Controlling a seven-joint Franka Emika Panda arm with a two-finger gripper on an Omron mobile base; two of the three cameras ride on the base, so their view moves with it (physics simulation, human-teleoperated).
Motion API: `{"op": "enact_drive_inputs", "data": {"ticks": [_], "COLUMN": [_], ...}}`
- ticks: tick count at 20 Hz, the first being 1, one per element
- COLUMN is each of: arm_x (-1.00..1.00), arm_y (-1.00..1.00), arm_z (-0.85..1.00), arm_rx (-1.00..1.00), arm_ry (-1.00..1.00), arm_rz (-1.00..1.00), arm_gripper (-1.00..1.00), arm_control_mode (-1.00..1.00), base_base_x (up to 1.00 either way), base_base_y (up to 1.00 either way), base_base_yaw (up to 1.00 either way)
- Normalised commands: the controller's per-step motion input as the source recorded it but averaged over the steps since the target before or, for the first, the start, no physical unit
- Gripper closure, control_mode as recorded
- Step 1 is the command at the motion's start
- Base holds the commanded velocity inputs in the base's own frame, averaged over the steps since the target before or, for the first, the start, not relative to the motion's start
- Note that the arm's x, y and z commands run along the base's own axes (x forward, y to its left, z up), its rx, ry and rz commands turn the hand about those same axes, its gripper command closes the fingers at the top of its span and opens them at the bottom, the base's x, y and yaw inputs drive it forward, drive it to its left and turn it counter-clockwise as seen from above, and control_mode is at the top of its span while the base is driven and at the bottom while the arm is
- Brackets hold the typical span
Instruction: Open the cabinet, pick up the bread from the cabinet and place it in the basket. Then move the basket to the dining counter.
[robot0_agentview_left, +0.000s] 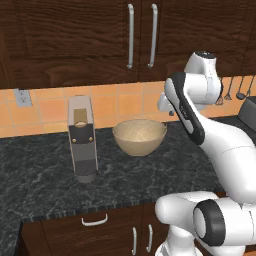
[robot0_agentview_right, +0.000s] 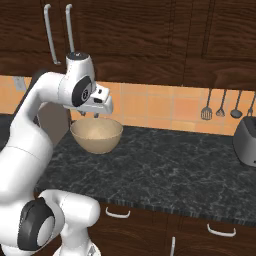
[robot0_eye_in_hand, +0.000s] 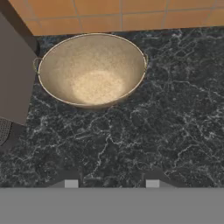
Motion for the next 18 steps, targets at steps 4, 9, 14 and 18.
{"op": "enact_drive_inputs", "data": {"ticks": [4, 9, 14, 18], "arm_x": [-0.28, -0.48, 0.18, 0.06], "arm_y": [0.02, 0.59, 0.94, 0.48], "arm_z": [0.00, 0.64, 1.00, 1.00], "arm_rx": [-0.02, -0.03, -0.13, -0.07], "arm_ry": [-0.02, -0.60, -0.71, -0.46], "arm_rz": [0.02, 0.00, 0.00, 0.00], "arm_gripper": [-1.00, -1.00, -1.00, -1.00], "arm_control_mode": [-1.00, -1.00, -1.00, -1.00], "base_base_x": [0.00, 0.00, 0.00, 0.00], "base_base_y": [0.00, 0.00, 0.00, 0.00], "base_base_yaw": [0.00, 0.00, 0.00, 0.00]}}
